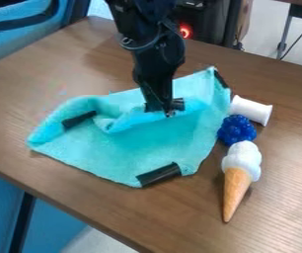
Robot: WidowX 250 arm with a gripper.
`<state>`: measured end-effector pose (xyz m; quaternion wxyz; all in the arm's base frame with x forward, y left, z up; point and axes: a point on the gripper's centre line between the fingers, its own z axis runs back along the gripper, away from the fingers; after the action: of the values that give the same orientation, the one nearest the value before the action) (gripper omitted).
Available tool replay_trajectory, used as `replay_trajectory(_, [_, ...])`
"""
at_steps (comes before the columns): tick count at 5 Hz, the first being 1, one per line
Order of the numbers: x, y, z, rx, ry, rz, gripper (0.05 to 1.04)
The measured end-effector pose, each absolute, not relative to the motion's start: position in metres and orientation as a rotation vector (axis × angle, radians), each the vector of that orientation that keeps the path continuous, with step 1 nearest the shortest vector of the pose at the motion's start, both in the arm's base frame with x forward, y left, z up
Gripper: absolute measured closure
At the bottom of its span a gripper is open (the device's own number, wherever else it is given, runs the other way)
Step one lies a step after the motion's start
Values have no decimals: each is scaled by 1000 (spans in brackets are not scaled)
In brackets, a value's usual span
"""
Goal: Fold the cloth from the top left to the right bottom
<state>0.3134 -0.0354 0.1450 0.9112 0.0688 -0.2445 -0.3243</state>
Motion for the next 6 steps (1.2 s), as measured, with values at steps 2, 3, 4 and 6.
replay_trajectory(2, [292, -44, 136, 162, -489, -715, 1033])
replay_trajectory(3, [284, -45, 130, 164, -469, -737, 1033])
replay_trajectory(4, [278, -48, 134, 141, -467, -745, 1013])
replay_trajectory(6, [280, -26, 136, -72, -394, -676, 612])
